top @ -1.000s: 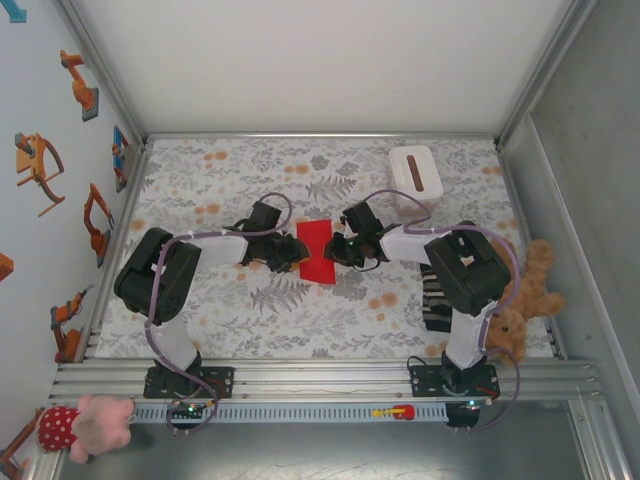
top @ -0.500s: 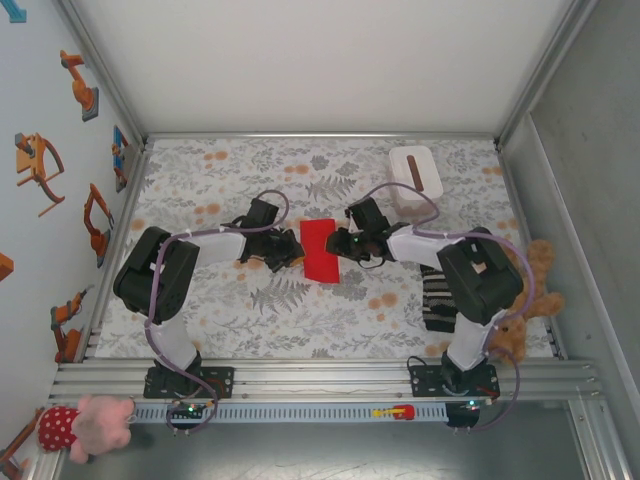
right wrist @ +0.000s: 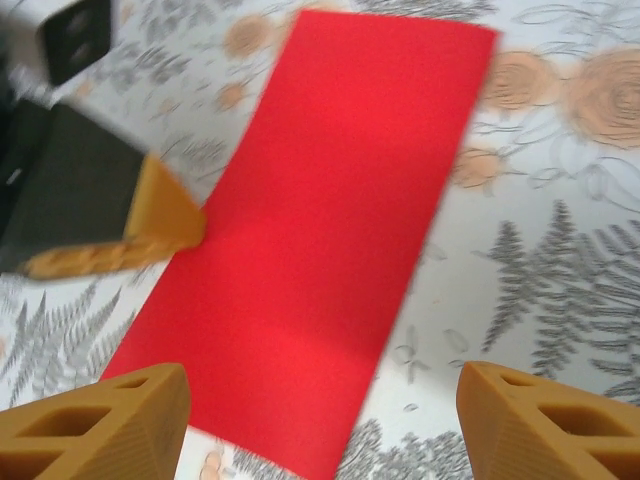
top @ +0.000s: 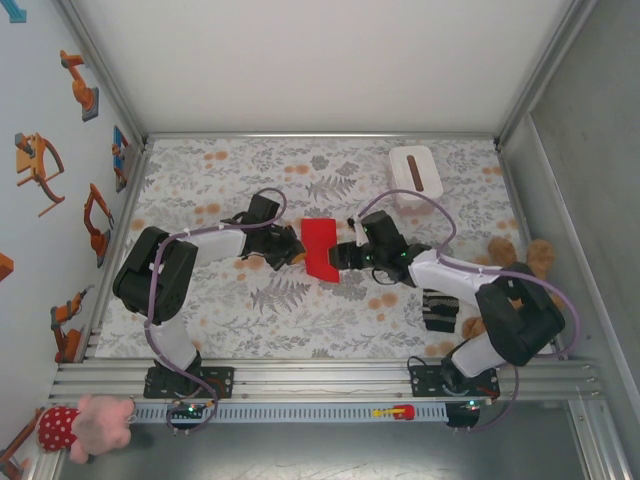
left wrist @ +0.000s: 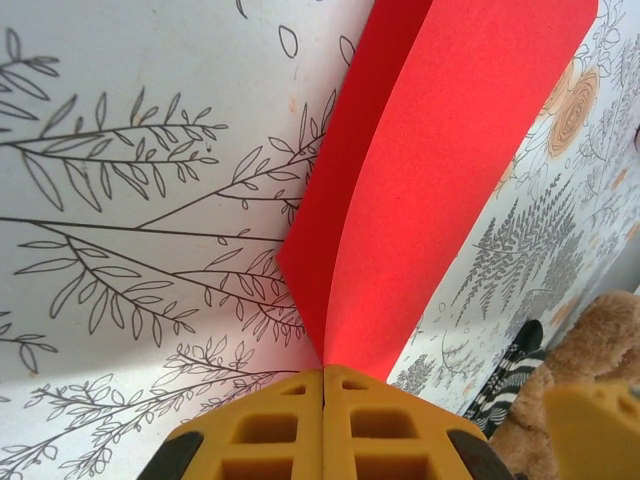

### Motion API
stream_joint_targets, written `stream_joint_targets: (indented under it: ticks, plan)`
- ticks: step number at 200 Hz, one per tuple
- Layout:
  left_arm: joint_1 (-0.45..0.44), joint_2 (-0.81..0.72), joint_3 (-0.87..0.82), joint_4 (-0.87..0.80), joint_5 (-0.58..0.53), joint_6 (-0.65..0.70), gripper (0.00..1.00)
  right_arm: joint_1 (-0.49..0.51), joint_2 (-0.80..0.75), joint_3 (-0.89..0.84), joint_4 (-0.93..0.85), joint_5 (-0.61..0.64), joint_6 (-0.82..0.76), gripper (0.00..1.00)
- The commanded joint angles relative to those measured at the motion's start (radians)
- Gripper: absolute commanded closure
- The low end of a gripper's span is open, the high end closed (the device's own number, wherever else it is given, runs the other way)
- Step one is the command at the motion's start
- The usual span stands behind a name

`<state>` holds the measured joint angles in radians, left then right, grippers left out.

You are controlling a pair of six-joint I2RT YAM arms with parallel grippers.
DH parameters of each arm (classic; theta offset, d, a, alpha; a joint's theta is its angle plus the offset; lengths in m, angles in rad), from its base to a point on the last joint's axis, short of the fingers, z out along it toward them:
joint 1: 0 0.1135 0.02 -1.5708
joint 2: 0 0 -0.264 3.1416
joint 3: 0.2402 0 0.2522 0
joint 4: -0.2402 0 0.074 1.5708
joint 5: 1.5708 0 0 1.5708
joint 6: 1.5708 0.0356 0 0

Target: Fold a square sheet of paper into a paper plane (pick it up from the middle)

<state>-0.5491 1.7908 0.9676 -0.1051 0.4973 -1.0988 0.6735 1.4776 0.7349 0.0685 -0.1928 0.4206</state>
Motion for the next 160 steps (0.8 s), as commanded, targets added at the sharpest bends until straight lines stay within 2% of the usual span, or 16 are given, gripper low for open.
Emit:
stream_joint_targets:
  ticks: [1, 40, 71, 114, 160]
  plan:
    - [-0.004, -0.028, 0.019, -0.034, 0.027, -0.051, 0.96, 0.080, -0.056, -0.019, 0.074, 0.080, -0.150, 0.30]
    - [-0.006, -0.024, 0.037, -0.068, 0.034, -0.053, 0.96, 0.203, -0.001, 0.018, 0.060, 0.163, -0.292, 0.34]
    - [-0.007, -0.032, 0.037, -0.071, 0.034, -0.058, 0.96, 0.260, 0.077, 0.063, 0.037, 0.210, -0.358, 0.35]
    - [-0.007, -0.031, 0.040, -0.078, 0.039, -0.052, 0.96, 0.274, 0.148, 0.059, 0.096, 0.256, -0.378, 0.36]
    - [-0.006, -0.027, 0.040, -0.086, 0.040, -0.043, 0.95, 0.272, 0.183, 0.046, 0.115, 0.261, -0.474, 0.50]
